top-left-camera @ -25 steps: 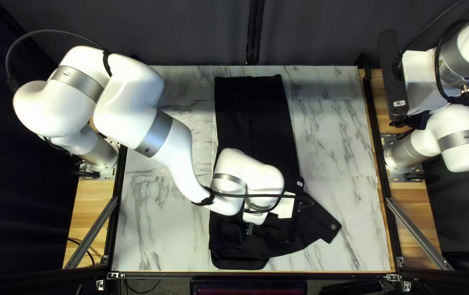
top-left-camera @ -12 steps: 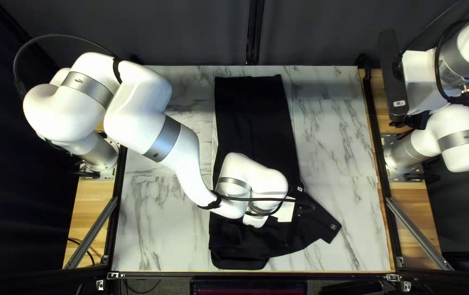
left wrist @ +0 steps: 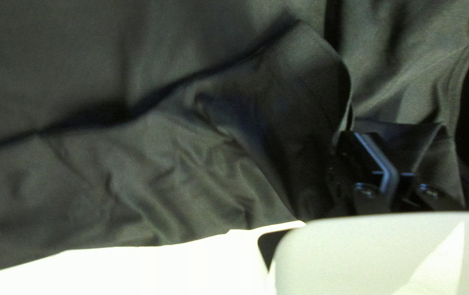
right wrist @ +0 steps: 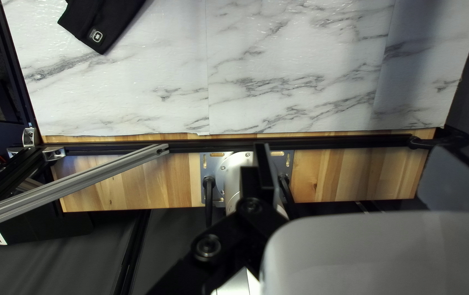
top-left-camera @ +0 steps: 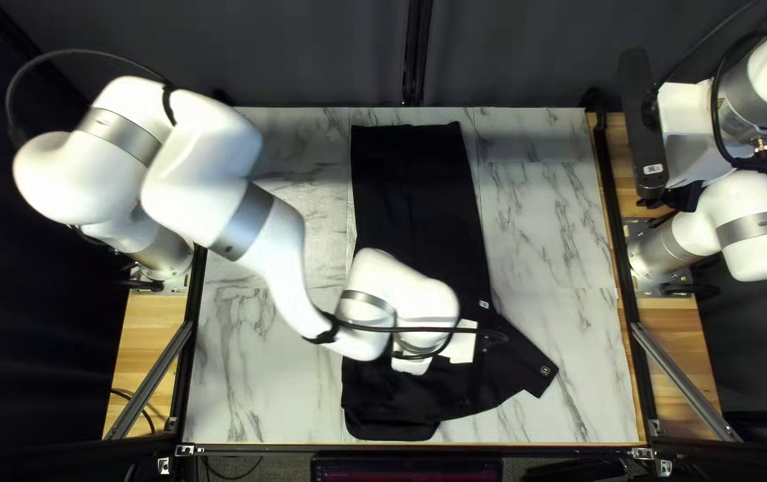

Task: Fold t-shirt

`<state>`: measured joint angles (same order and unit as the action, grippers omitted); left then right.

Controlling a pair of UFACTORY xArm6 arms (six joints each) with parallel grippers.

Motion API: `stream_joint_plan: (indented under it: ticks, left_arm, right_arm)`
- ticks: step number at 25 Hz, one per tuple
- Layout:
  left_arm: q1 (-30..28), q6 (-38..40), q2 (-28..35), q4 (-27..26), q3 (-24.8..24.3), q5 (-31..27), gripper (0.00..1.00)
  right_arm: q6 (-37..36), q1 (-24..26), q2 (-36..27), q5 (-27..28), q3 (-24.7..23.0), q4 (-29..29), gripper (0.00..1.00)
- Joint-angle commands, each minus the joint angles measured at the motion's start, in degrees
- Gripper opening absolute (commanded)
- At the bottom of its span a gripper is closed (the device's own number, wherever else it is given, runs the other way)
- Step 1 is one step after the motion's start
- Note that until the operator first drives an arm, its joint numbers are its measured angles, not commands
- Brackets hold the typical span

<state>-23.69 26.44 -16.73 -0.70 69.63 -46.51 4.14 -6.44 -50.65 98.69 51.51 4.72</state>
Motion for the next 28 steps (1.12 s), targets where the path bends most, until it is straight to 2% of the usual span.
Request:
stream_joint_plan:
  ticks: [1,12,17,20,24,25,27,28]
  left_arm:
    - [-2.3,12.8,-0.3,5.2,0.2,1.3,0.00]
    - [-2.3,12.8,-0.3,5.2,0.2,1.3,0.00]
    - [-1.0,13.6,7.1,7.2,-7.9,7.0,0.00]
    - [-0.3,18.0,11.2,9.2,-13.5,14.8,0.00]
    - [0.3,28.7,11.7,14.2,-19.5,27.4,0.00]
    - [0.6,35.5,11.0,18.3,-21.6,32.4,0.00]
    - [1.6,47.0,10.2,26.2,-23.6,37.4,0.00]
    - [3.0,62.1,9.7,38.6,-24.6,40.5,0.00]
  right_arm:
    - [0.0,0.0,0.0,0.0,0.0,0.0,1.00]
    - [0.0,0.0,0.0,0.0,0.0,0.0,1.00]
    - [0.0,0.0,0.0,0.0,0.0,0.0,1.00]
    - [0.0,0.0,0.0,0.0,0.0,0.0,1.00]
    - [0.0,0.0,0.0,0.0,0.0,0.0,1.00]
    - [0.0,0.0,0.0,0.0,0.0,0.0,1.00]
    - [0.0,0.0,0.0,0.0,0.0,0.0,1.00]
    - [0.0,0.0,0.0,0.0,0.0,0.0,1.00]
